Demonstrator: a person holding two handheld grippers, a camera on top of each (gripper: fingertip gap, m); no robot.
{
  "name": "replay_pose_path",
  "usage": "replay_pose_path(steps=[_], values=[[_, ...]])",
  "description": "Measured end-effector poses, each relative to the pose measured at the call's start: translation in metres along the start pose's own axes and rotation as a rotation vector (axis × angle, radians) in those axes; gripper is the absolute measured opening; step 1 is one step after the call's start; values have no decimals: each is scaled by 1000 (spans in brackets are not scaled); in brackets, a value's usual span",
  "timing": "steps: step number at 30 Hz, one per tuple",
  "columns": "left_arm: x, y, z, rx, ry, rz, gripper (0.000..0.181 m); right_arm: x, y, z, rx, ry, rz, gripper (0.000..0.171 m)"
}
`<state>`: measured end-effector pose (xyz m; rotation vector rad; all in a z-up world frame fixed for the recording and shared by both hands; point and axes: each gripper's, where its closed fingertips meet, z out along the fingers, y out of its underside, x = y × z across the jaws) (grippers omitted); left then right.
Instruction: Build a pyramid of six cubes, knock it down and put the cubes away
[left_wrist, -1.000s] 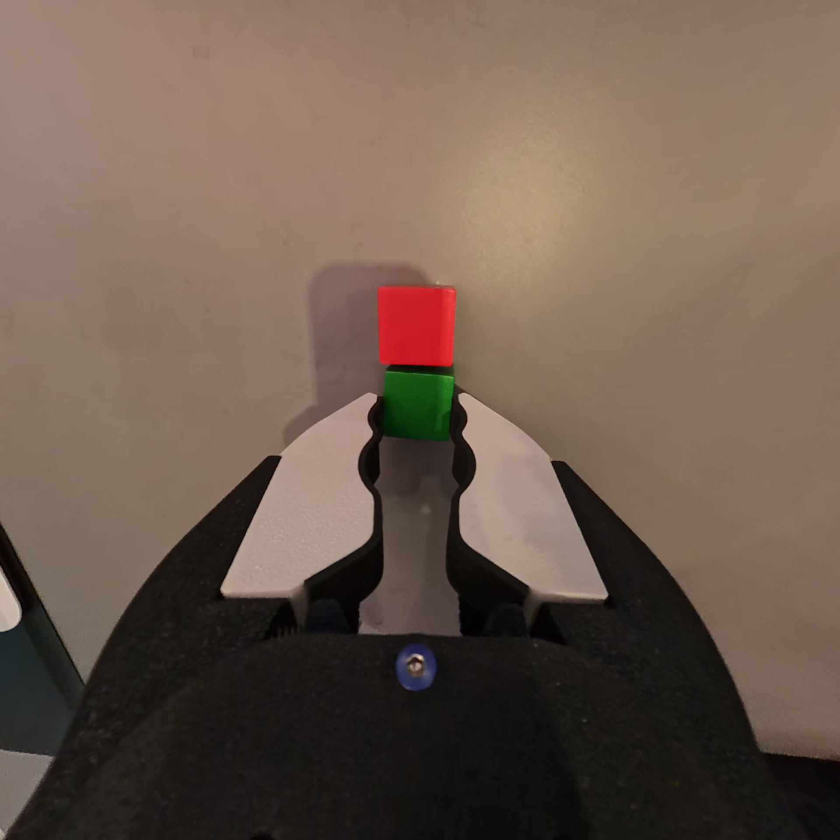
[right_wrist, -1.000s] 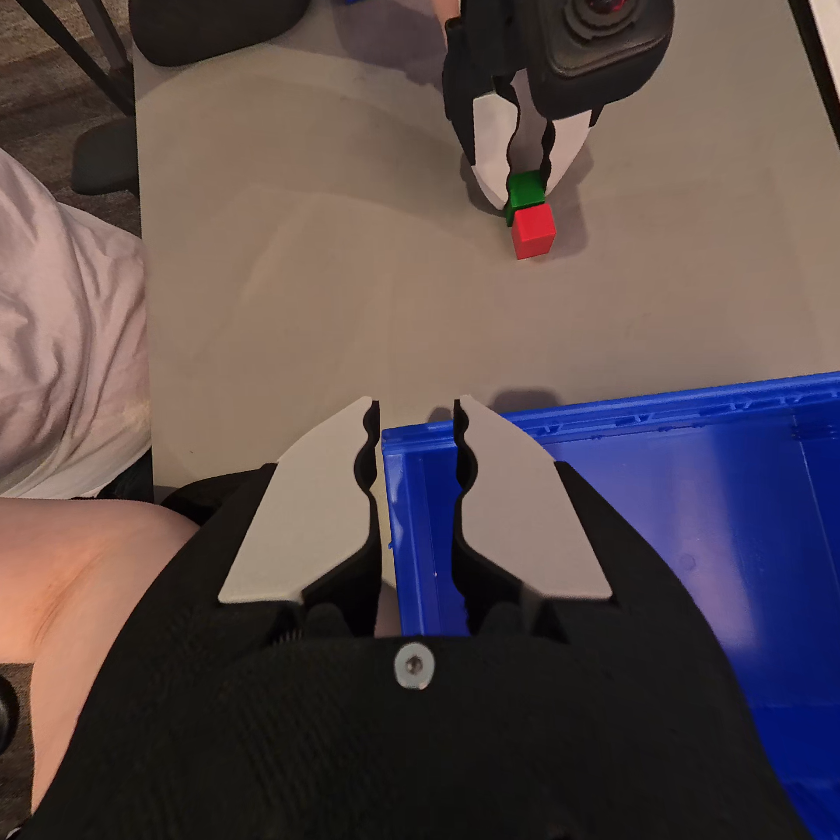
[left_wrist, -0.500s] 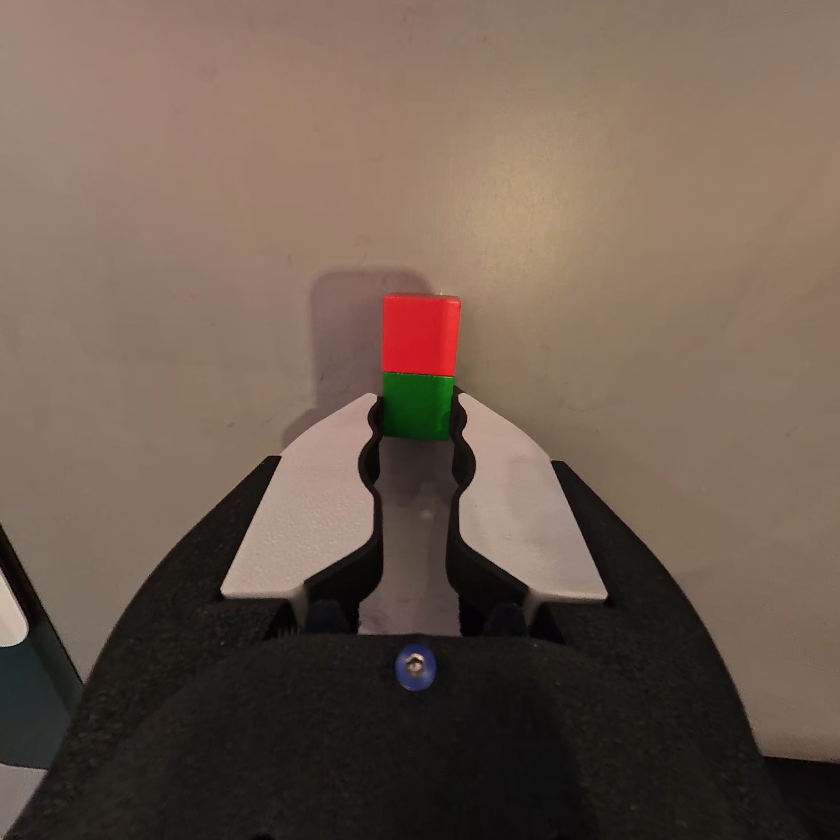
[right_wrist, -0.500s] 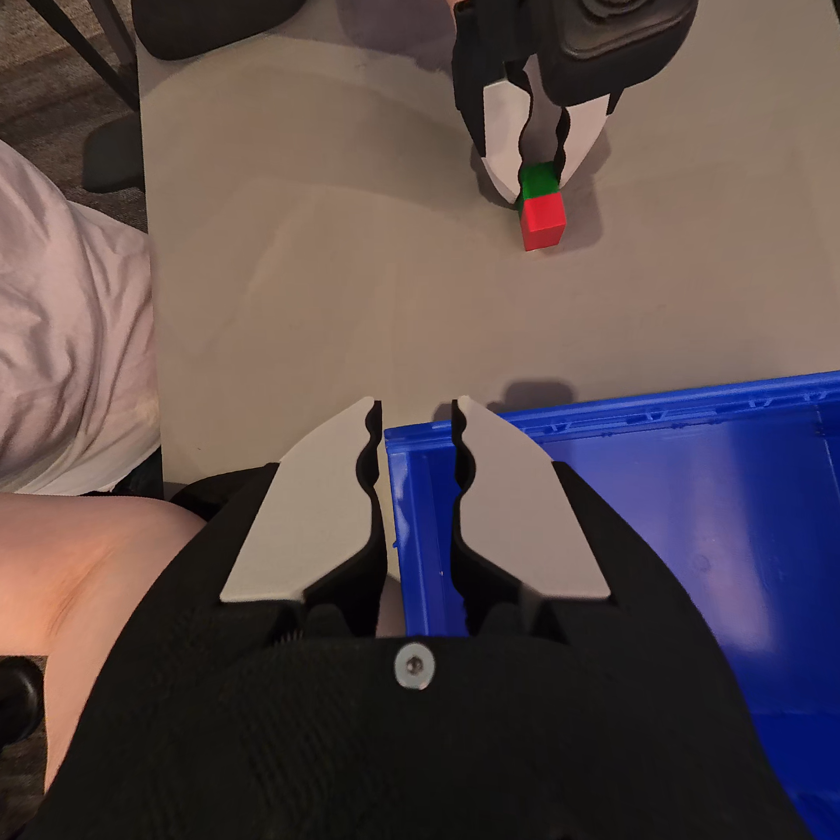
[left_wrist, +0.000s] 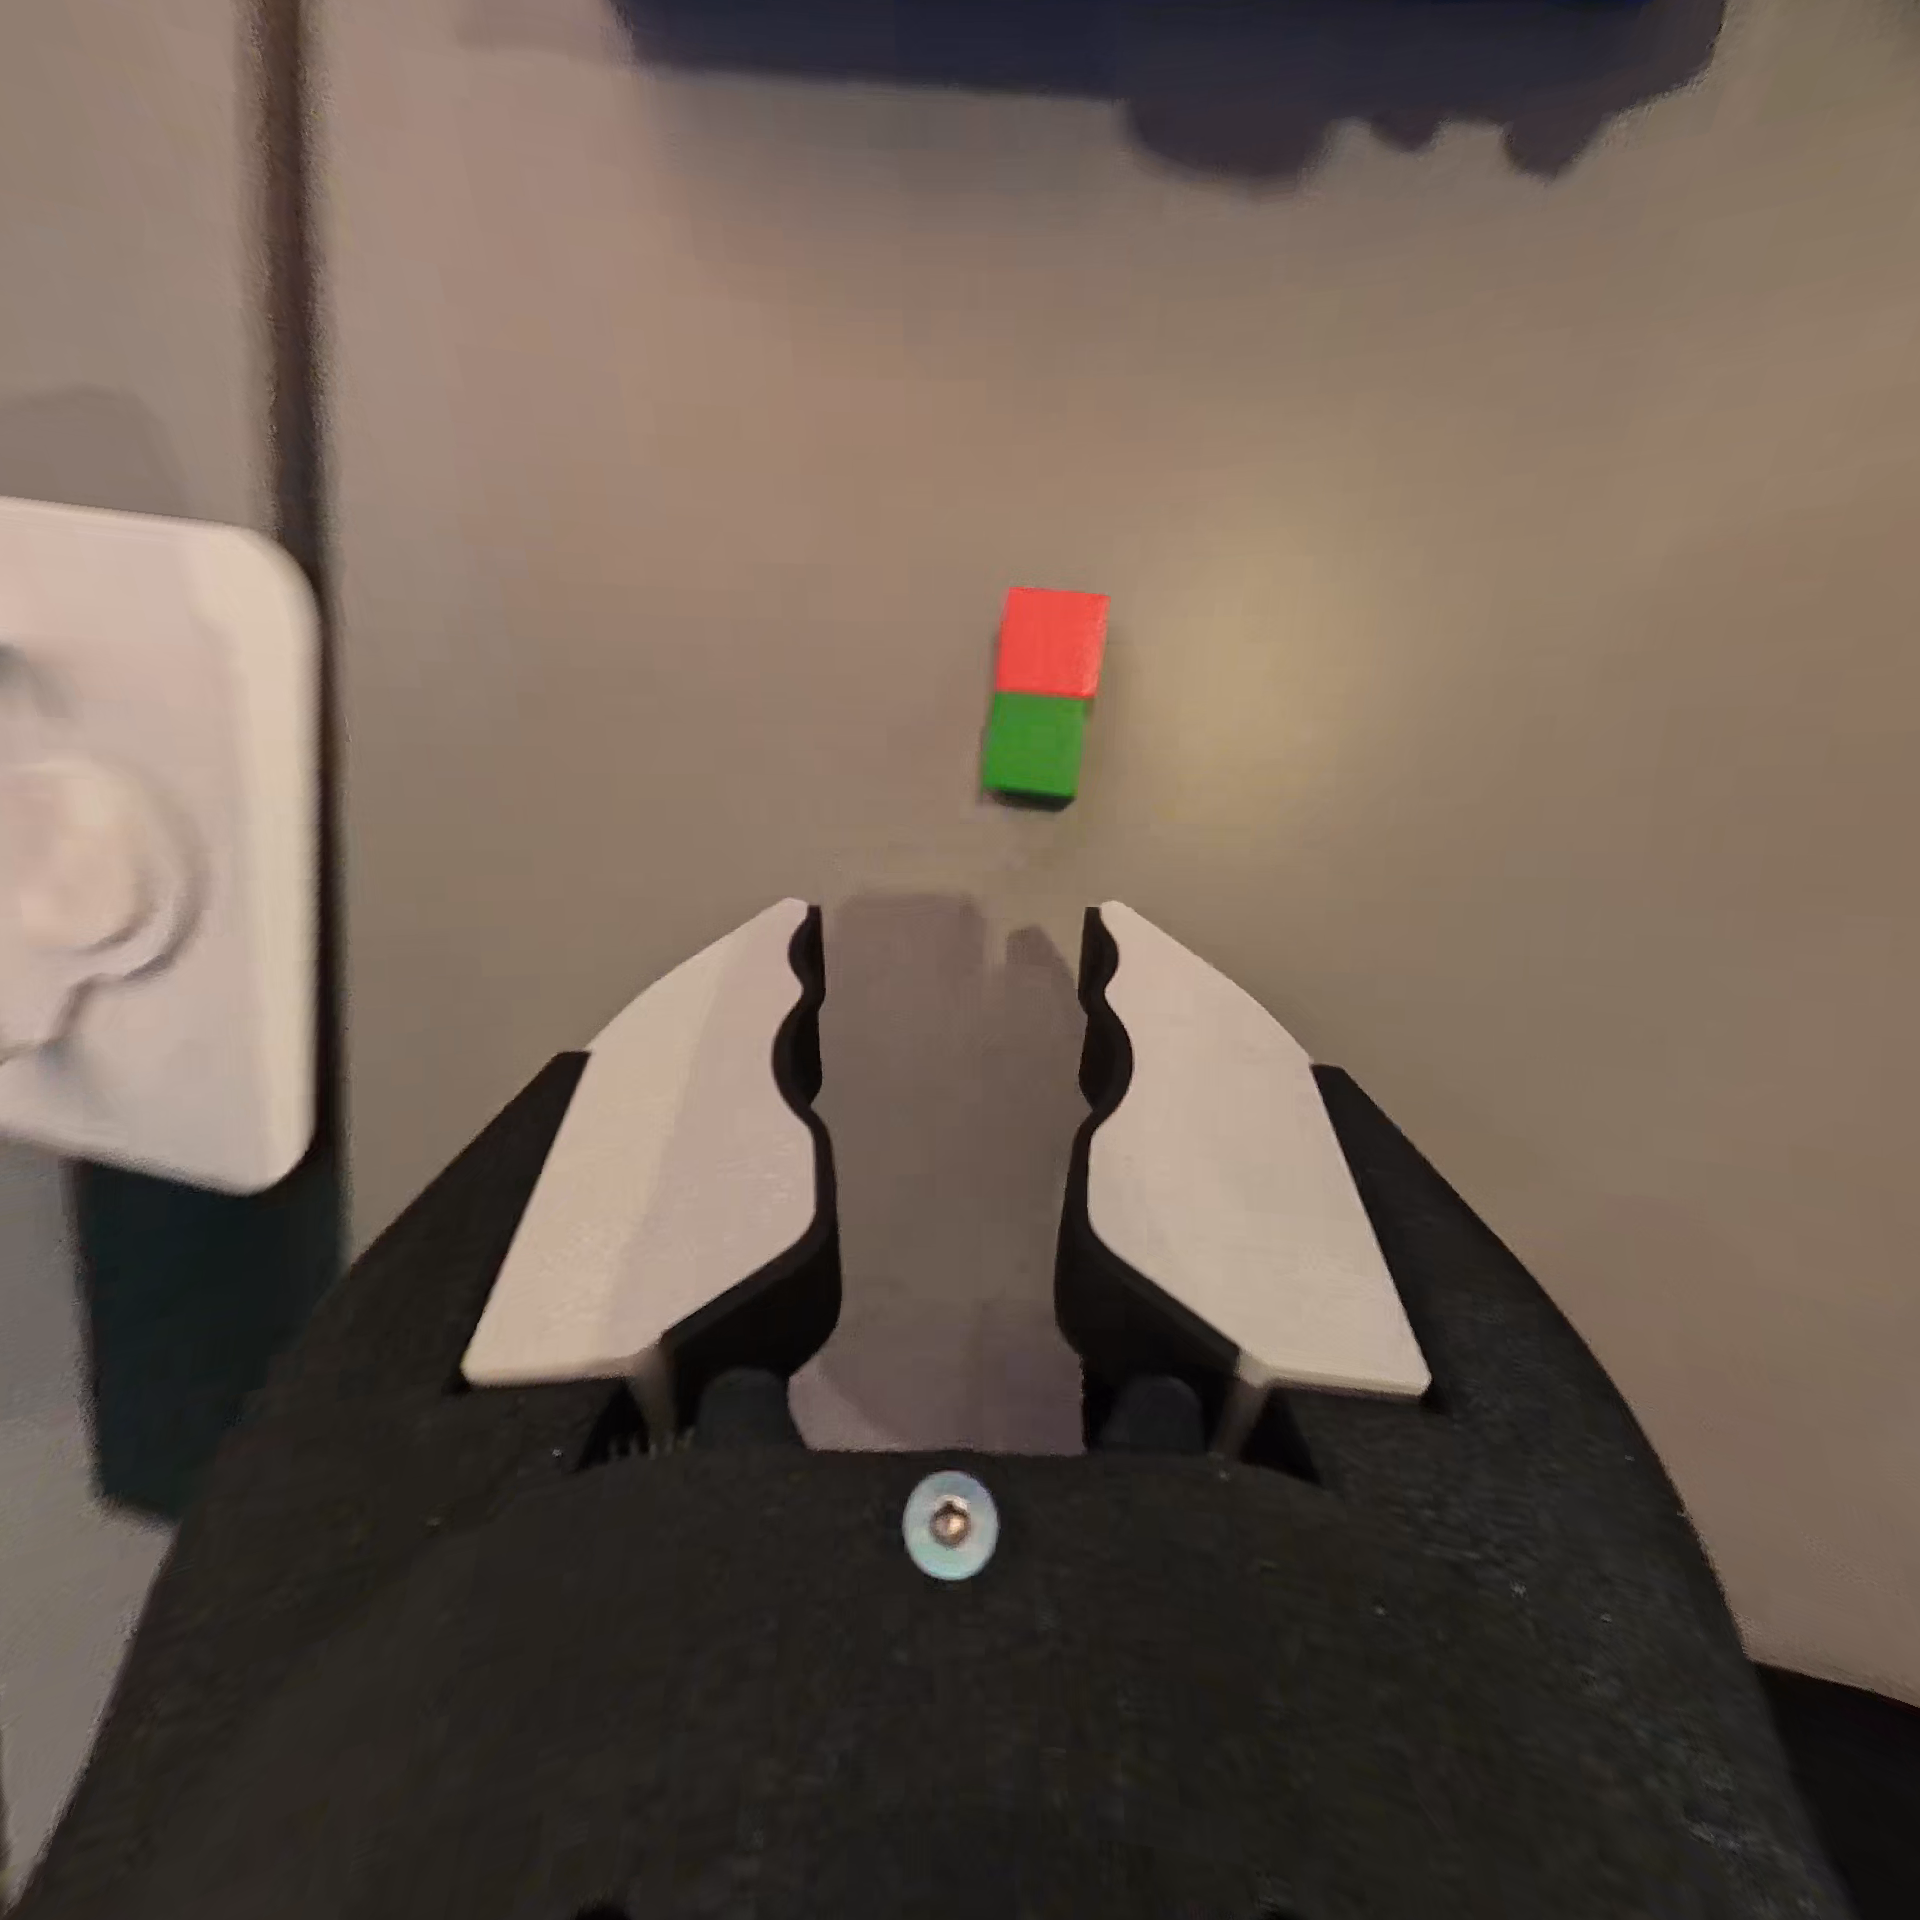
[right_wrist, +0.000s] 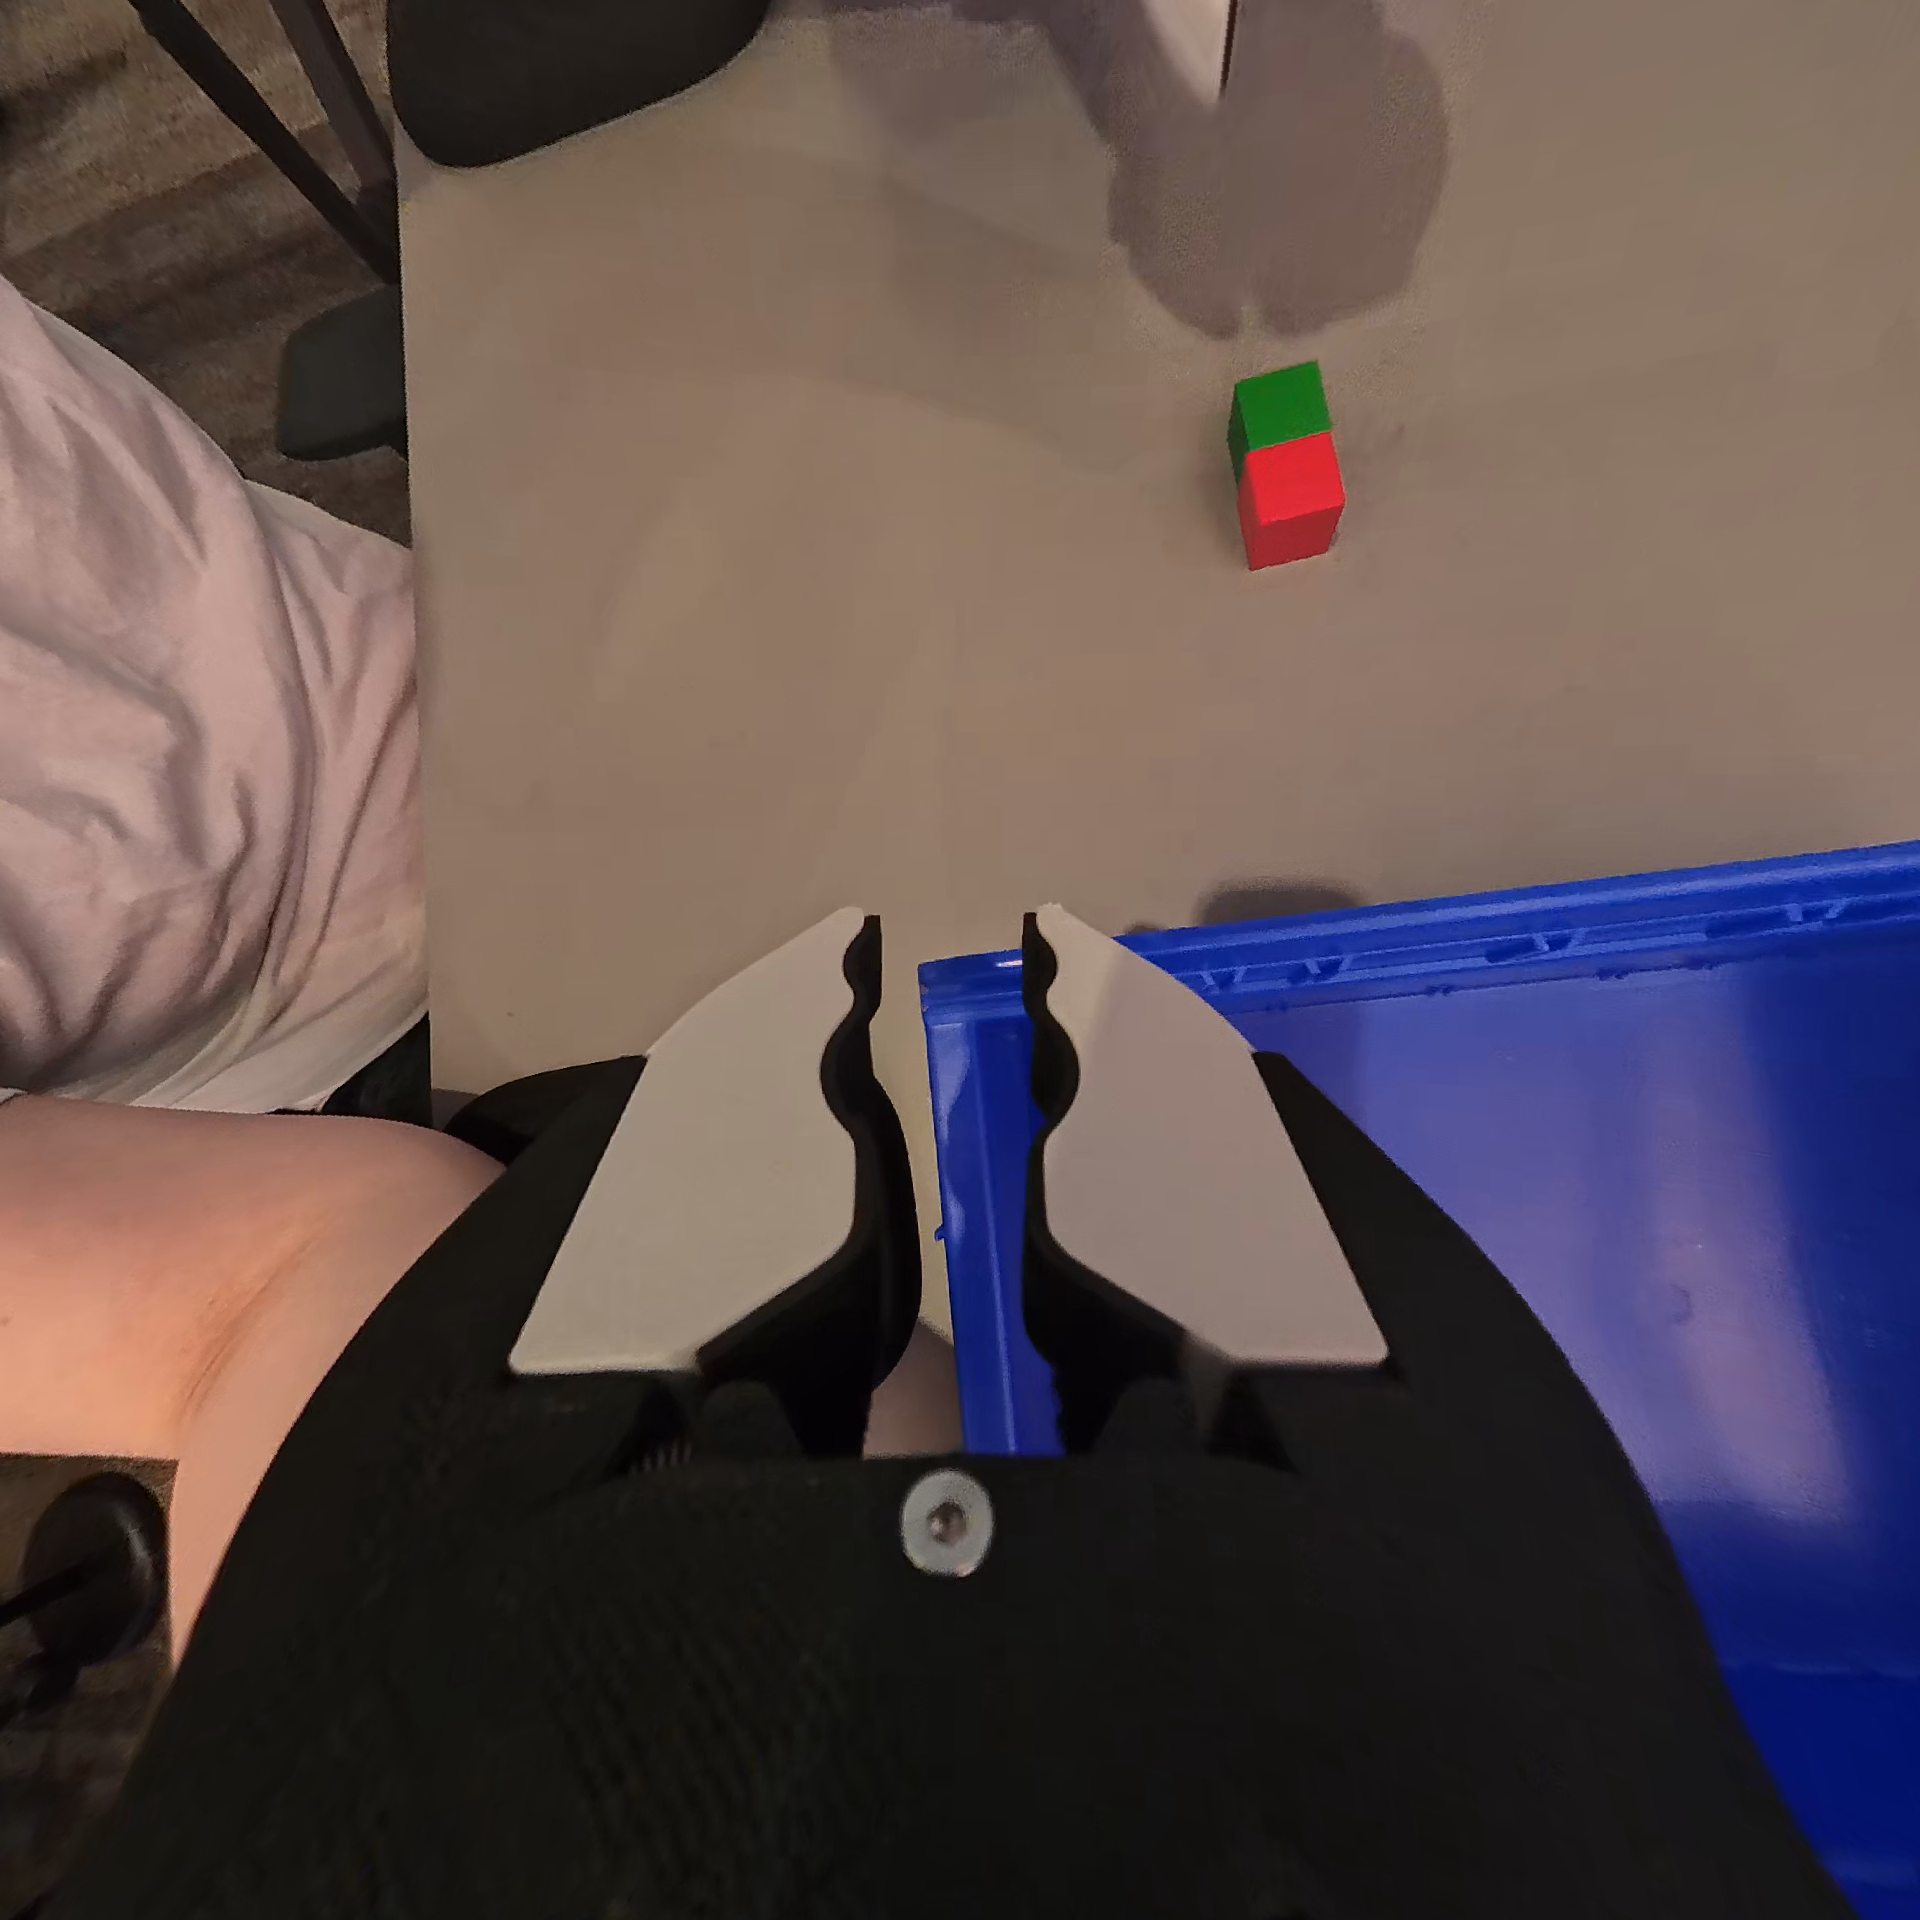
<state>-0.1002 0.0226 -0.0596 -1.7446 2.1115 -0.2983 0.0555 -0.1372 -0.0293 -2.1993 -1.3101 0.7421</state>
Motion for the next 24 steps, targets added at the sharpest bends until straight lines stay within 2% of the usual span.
replay_pose_path(steps=[3, 5, 7, 10, 13, 15, 17, 21, 24], values=[[-31, 27, -67, 91, -131, -110, 43, -1, -2, -3, 18, 7, -12, 27], [-57, 76, -100, 41, -229, -218, 43, -1, -3, -4, 23, 14, -14, 27], [-71, 138, -116, -77, -257, -337, 43, -2, -4, -4, 21, 18, -12, 27], [-73, 219, -114, -214, -233, -707, 44, -2, -6, -1, 6, 19, -23, 27], [-68, 265, -101, -215, -242, -927, 43, -3, -7, 3, -9, 14, -23, 27], [-61, 288, -90, -241, -256, -1031, 58, -3, -7, 5, -17, 11, -20, 27], [-52, 304, -79, -281, -250, -1118, 65, -1, -6, 6, -19, 11, -12, 27], [-51, 312, -61, -261, -274, -1195, 62, -1, -4, 6, -23, 9, -4, 27], [-52, 320, -55, -318, -311, -1204, 61, -1, -4, 6, -22, 10, 0, 27]])
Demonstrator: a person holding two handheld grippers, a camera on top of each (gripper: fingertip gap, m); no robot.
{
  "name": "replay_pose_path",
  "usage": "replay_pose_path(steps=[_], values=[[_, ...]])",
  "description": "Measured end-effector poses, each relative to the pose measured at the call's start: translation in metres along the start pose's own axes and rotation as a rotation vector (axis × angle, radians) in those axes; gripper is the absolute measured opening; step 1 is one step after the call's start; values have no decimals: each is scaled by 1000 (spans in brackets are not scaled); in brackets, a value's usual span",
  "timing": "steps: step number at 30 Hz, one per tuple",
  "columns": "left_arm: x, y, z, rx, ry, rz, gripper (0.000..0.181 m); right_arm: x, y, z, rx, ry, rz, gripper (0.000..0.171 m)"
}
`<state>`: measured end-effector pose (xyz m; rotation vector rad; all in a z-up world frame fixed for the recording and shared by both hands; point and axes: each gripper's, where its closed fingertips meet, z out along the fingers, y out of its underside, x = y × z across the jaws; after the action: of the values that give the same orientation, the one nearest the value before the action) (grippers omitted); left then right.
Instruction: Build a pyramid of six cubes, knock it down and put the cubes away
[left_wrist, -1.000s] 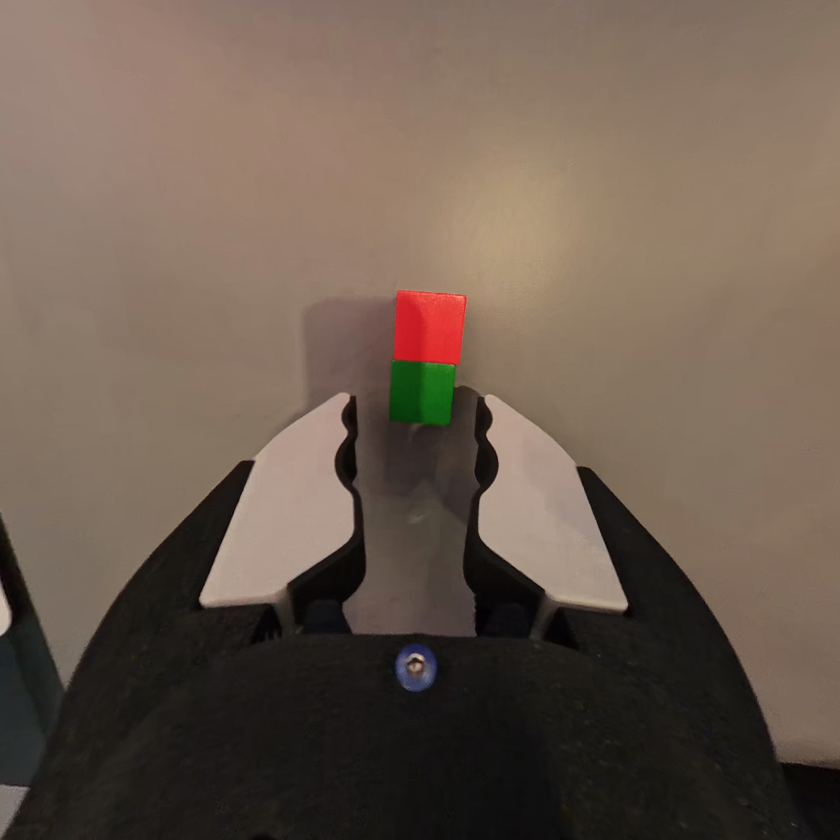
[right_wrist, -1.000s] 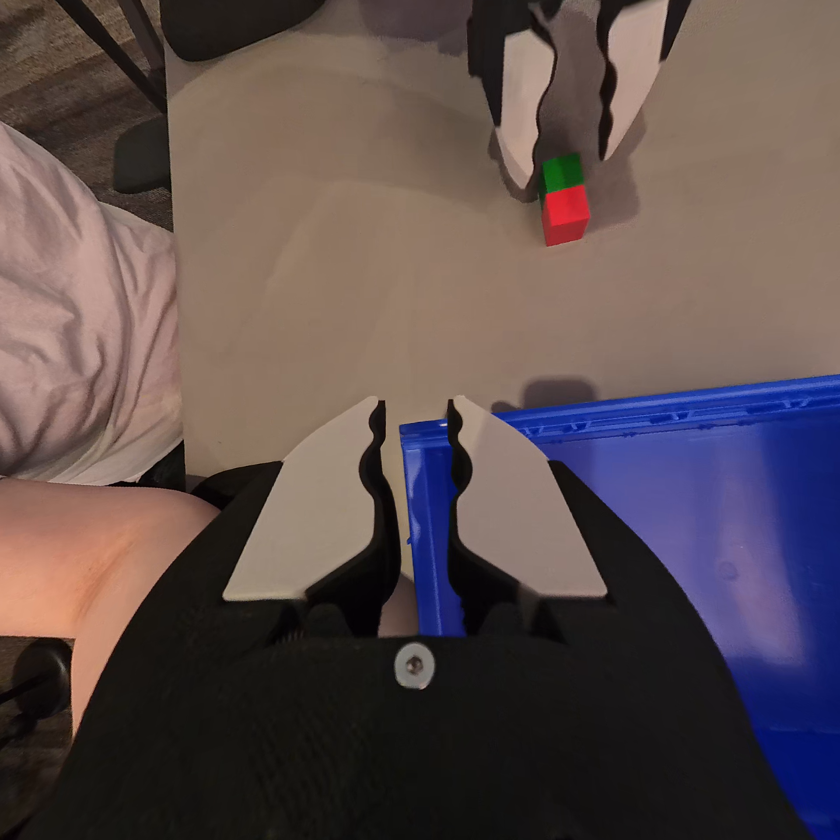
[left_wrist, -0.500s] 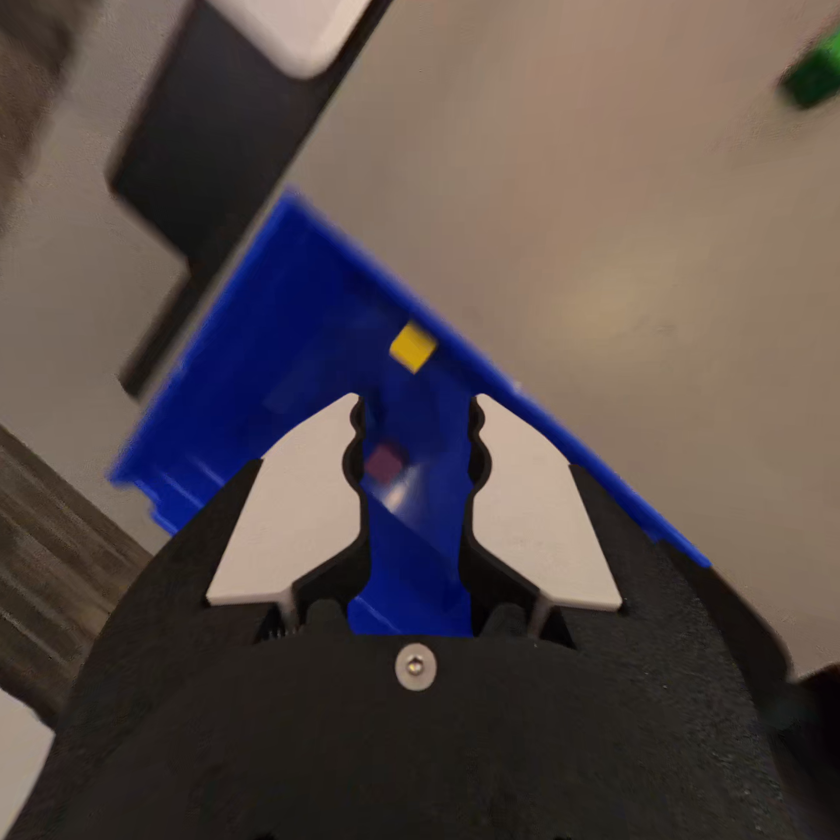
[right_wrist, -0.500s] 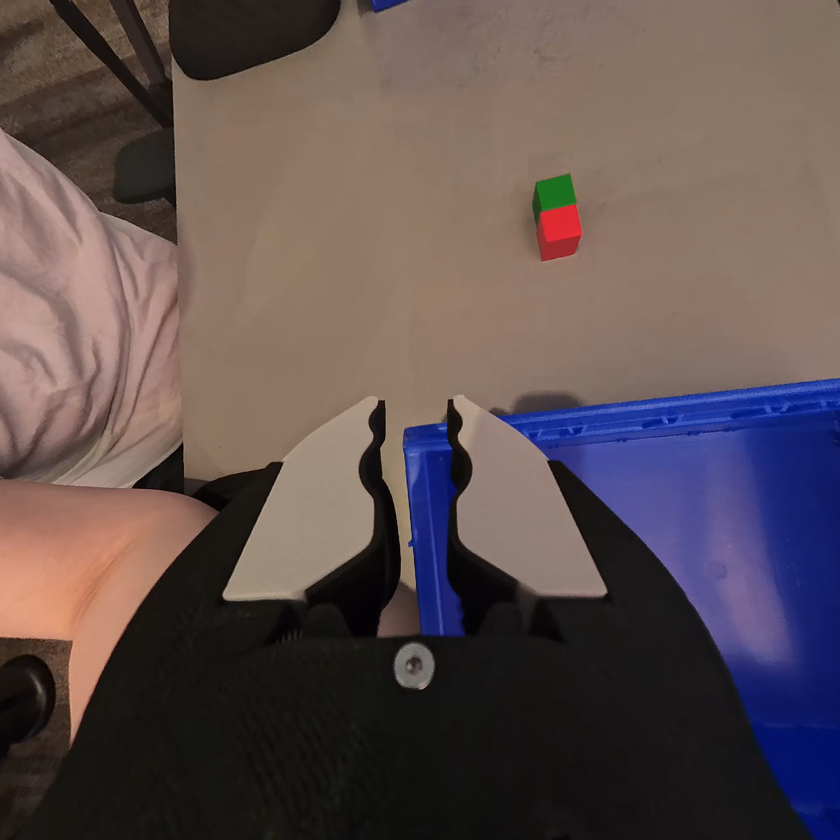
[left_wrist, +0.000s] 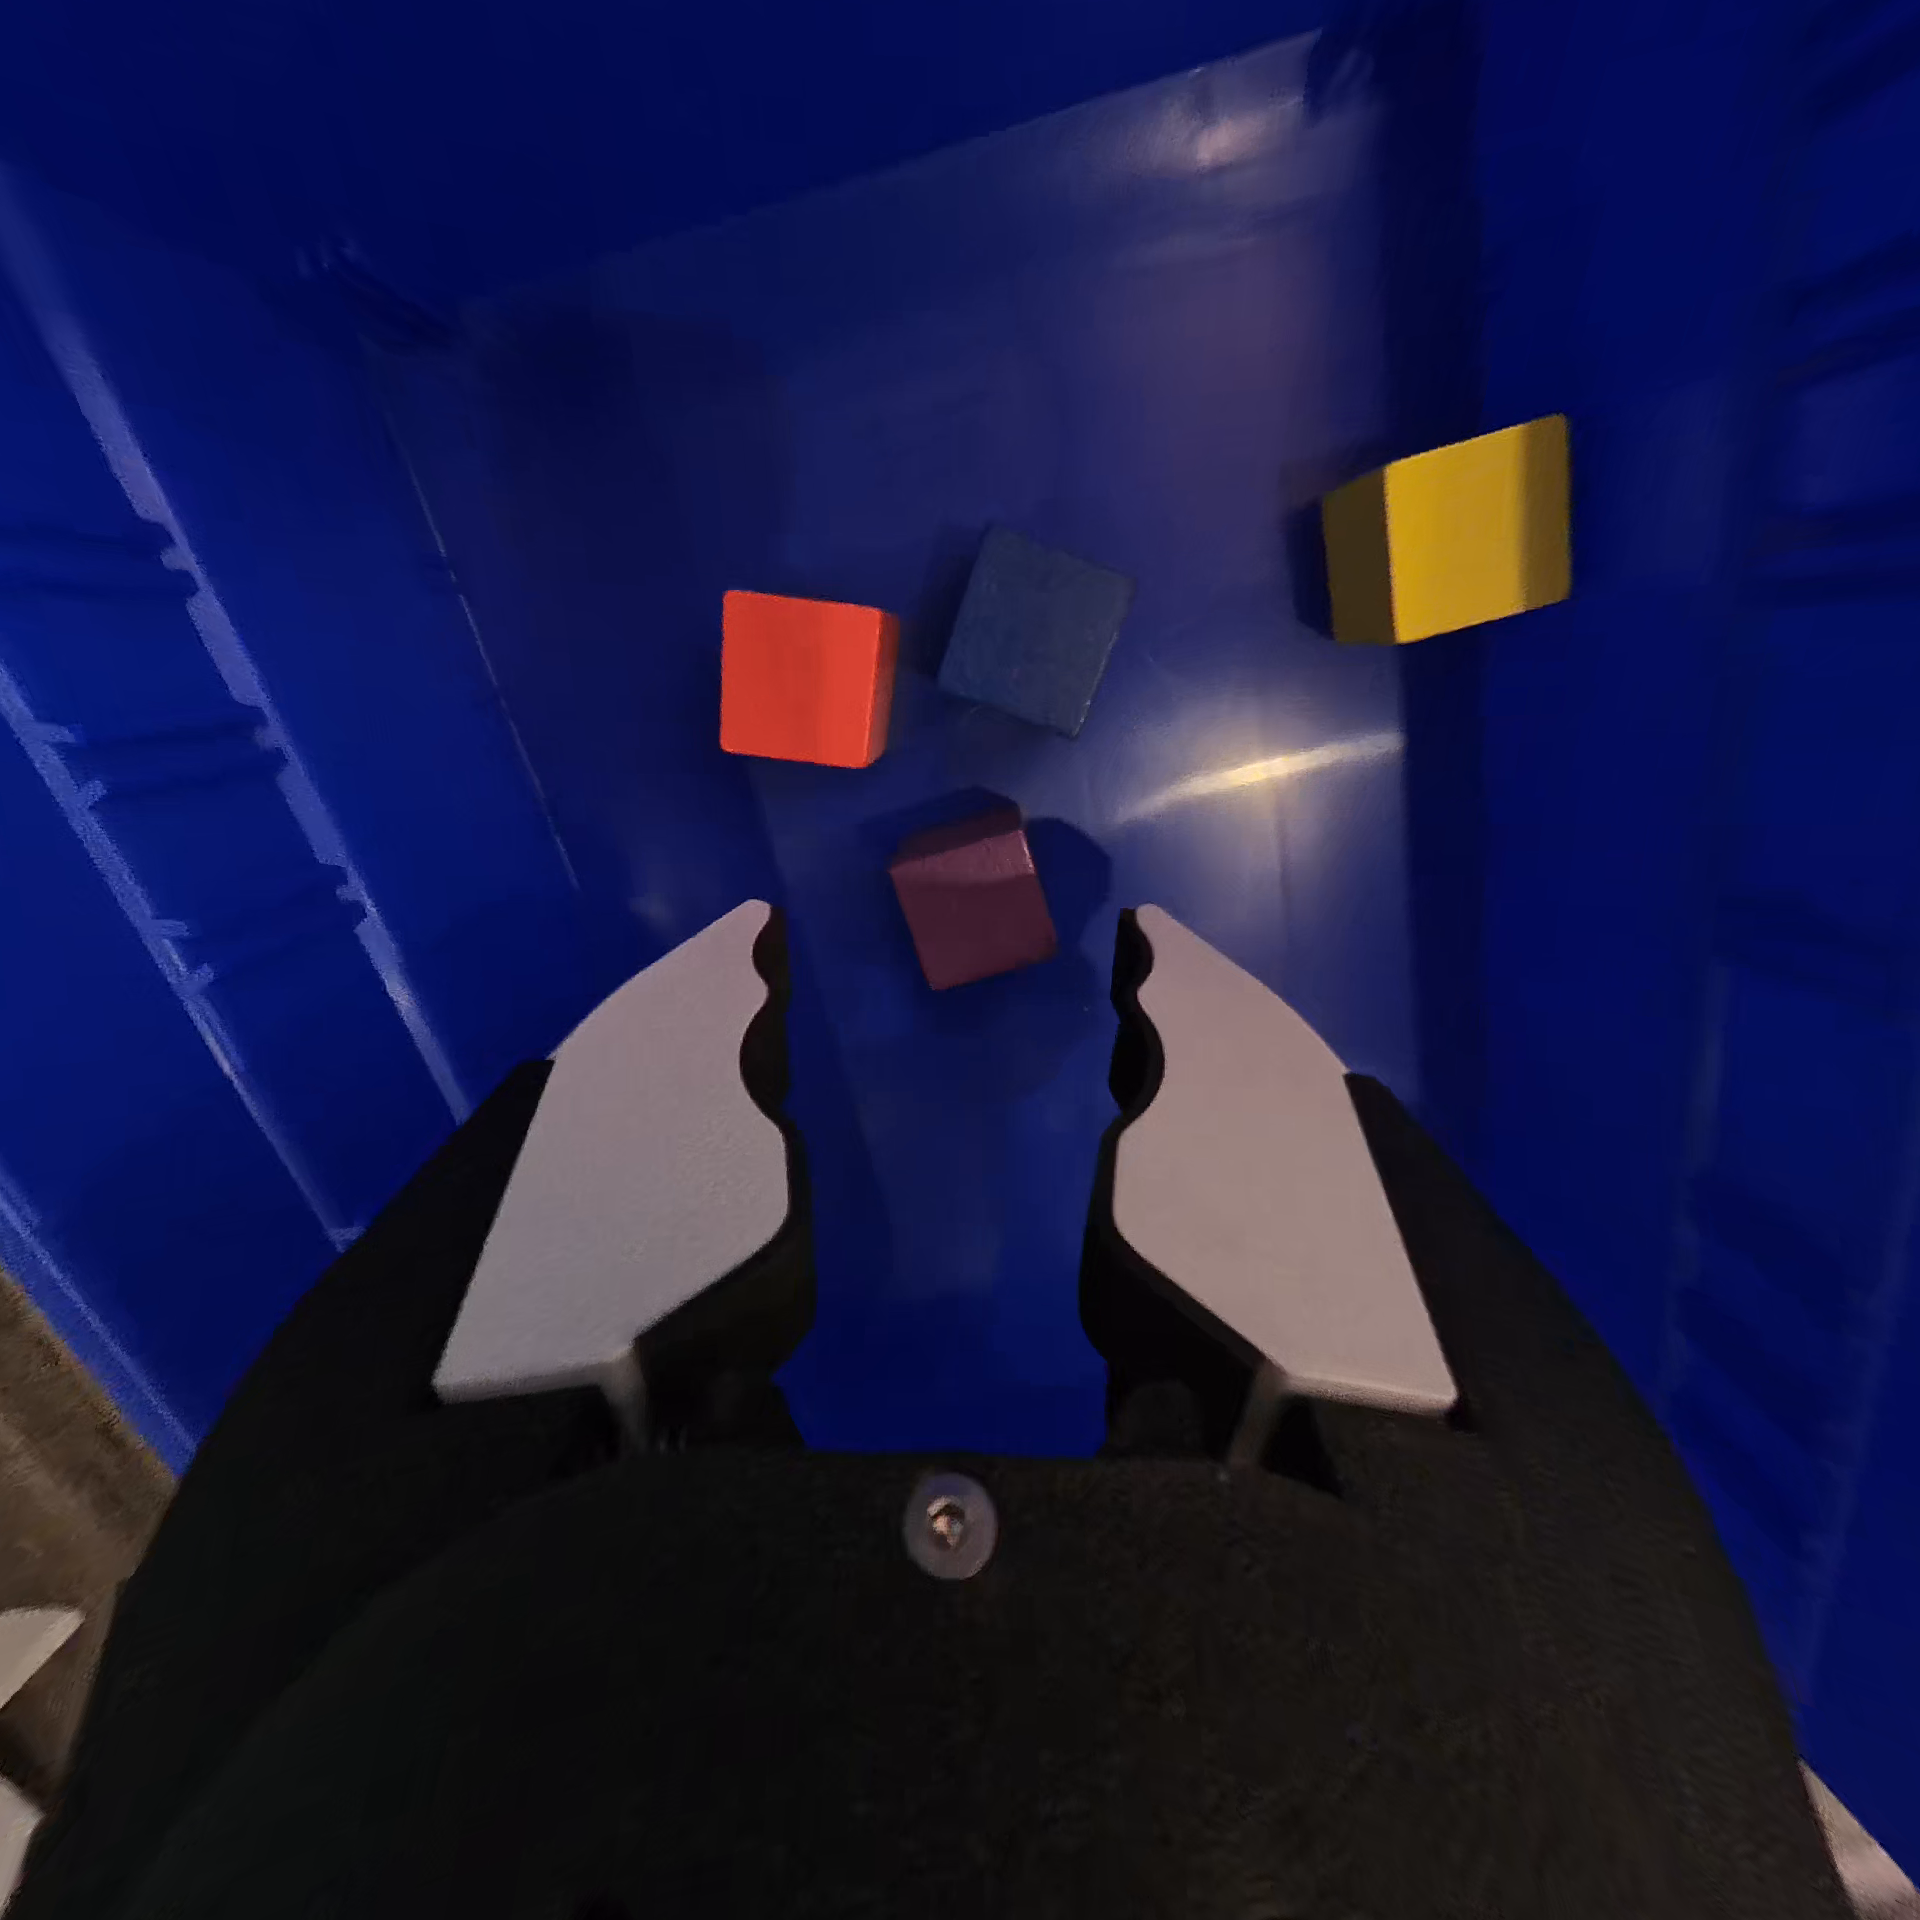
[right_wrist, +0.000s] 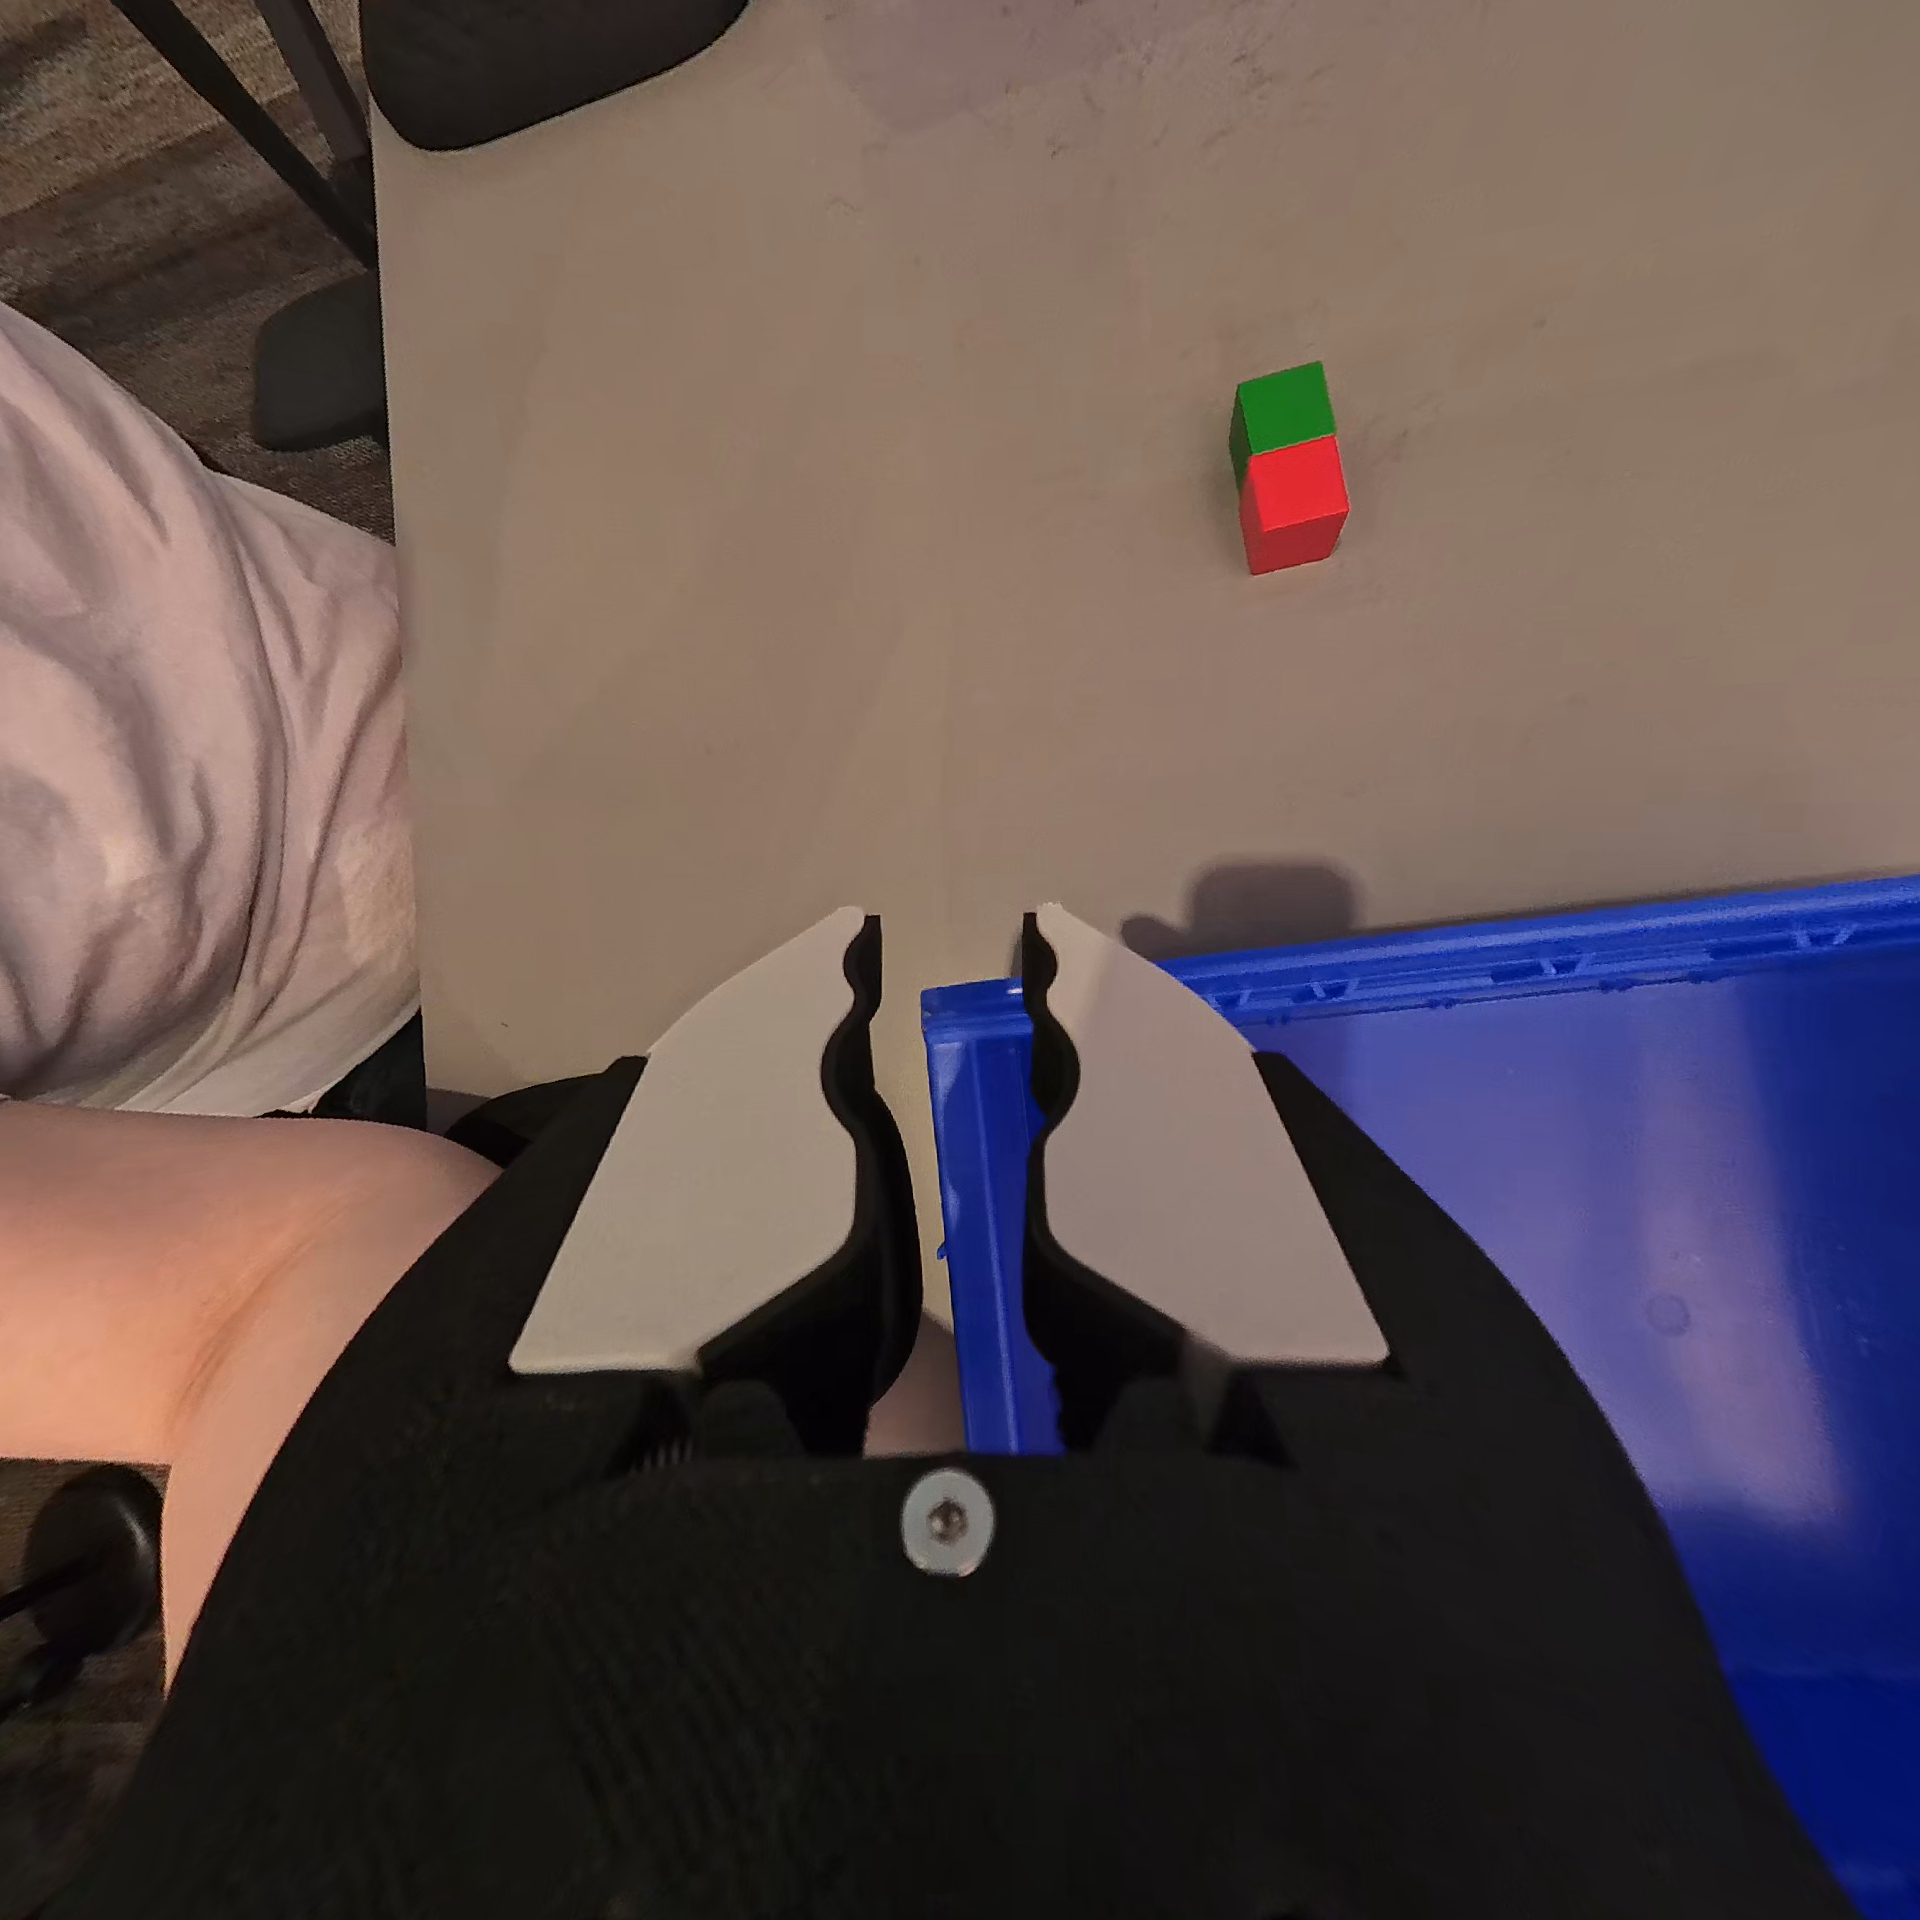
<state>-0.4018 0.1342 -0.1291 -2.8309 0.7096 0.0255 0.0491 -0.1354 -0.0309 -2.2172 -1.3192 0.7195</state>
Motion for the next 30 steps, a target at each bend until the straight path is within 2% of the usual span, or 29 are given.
replay_pose_path(steps=[10, 14, 17, 20, 22, 24, 26, 28, 30], values=[[-1, 4, 17, -85, -16, -17, 45, 2, 4, -2, 5, 2, 11, 27], [-5, 4, 18, -93, -32, 20, 30, 1, 3, -4, 15, 4, 8, 26], [-13, -2, 3, -62, -65, 64, 30, 1, 4, -4, 11, 2, 11, 26], [-22, -27, -44, 85, -121, 86, 30, 3, 4, -3, 8, 3, 14, 26], [5, -52, -91, 252, -59, 170, 30, 3, 4, -2, 4, 3, 15, 26], [73, -69, -137, 425, 94, 395, 29, 5, 3, -1, -1, 5, 17, 26], [148, -66, -163, 519, 203, 681, 29, 5, 3, 1, -10, 2, 20, 26], [208, -51, -153, 489, 211, 946, 29, 5, 3, 4, -27, -4, 20, 26], [241, -47, -119, 426, 112, 1125, 29, 4, 3, 6, -36, -5, 19, 26]])
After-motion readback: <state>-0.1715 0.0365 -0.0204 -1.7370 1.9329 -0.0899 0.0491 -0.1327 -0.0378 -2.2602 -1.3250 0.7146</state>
